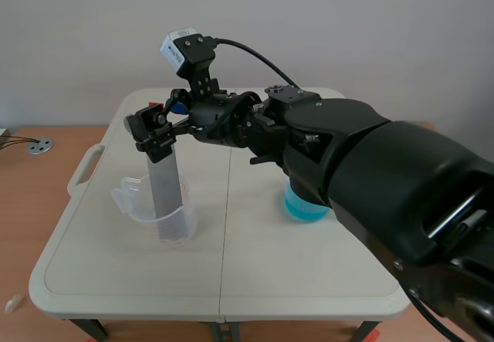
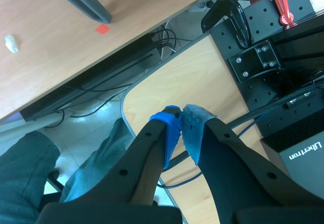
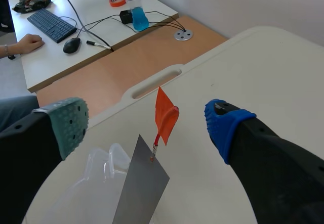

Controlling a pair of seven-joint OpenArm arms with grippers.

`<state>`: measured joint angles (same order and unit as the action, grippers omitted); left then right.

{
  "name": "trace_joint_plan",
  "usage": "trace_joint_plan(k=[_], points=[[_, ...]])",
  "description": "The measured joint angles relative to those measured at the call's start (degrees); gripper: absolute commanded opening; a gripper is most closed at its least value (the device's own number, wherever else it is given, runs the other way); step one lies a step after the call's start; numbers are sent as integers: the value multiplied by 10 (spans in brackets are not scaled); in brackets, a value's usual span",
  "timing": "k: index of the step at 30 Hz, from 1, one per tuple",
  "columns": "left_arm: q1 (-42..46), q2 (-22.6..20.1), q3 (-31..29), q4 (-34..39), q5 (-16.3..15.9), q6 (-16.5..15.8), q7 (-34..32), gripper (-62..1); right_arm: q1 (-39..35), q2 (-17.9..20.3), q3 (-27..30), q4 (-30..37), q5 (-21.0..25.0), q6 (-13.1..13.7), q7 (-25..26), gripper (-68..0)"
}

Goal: Hold the metal plate by the orange handle, dip it into the blue solution, take it out and point at it, then put the plate back in the beaker on the left.
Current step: 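Lift the metal plate out of the left beaker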

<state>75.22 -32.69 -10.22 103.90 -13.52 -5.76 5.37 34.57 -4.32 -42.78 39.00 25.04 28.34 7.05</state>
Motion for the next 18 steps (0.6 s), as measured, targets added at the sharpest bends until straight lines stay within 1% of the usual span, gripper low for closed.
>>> trace_joint_plan(k=[8,11,12,14,17,18], points=[[0,0,0,0,0,0,0,-551,0,0,0,0,0,0,0,-426],[0,0,0,0,0,0,0,-551,0,0,0,0,0,0,0,-484],[0,0,0,0,0,0,0,-551,0,0,0,0,0,2,0,-509],[0,0,0,0,0,0,0,-551,0,0,0,0,0,16,0,-569],[0,0,0,0,0,0,0,-551,0,0,0,0,0,27,0,-659],[0,0,0,0,0,0,0,-551,0,0,0,0,0,30,0,-663]])
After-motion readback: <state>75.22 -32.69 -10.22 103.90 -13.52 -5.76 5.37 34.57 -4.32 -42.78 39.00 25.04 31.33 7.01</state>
